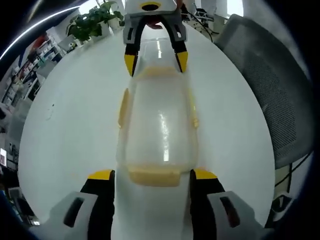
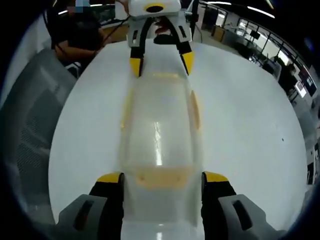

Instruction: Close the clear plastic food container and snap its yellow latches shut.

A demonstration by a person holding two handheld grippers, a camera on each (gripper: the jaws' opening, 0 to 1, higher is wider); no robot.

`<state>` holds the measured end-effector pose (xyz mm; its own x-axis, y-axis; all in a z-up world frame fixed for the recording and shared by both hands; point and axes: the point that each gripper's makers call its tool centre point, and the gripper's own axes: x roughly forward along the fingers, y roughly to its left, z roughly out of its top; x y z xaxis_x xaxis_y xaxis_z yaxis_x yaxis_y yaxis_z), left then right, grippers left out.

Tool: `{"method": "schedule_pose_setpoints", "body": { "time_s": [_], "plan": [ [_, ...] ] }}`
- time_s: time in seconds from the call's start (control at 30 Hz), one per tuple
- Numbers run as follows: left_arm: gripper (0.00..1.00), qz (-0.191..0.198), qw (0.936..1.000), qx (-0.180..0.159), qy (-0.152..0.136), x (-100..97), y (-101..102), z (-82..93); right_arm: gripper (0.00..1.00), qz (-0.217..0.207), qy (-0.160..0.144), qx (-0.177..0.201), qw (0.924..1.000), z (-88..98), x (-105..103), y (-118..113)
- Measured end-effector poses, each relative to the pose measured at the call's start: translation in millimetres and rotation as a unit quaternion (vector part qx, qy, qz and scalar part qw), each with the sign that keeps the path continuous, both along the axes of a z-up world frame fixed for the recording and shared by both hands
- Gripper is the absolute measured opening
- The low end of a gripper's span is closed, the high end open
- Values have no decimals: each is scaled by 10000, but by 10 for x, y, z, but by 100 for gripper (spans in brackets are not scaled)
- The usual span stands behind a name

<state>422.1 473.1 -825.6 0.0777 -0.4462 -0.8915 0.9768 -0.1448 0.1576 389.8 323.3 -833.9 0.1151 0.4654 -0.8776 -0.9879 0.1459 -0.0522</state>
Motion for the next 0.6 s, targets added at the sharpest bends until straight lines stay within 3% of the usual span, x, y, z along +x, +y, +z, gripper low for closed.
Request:
{"method": "schedule_pose_setpoints", "body": {
  "time_s": [0.33, 0.6],
  "plan": [
    [55, -159, 9996, 35, 226, -47, -5, -23, 58, 76, 247, -71, 9996, -27, -32, 10],
    [51, -159, 9989, 22, 445, -64, 9, -45, 52, 120, 271, -125, 9995, -22, -9, -3]
  ]
}}
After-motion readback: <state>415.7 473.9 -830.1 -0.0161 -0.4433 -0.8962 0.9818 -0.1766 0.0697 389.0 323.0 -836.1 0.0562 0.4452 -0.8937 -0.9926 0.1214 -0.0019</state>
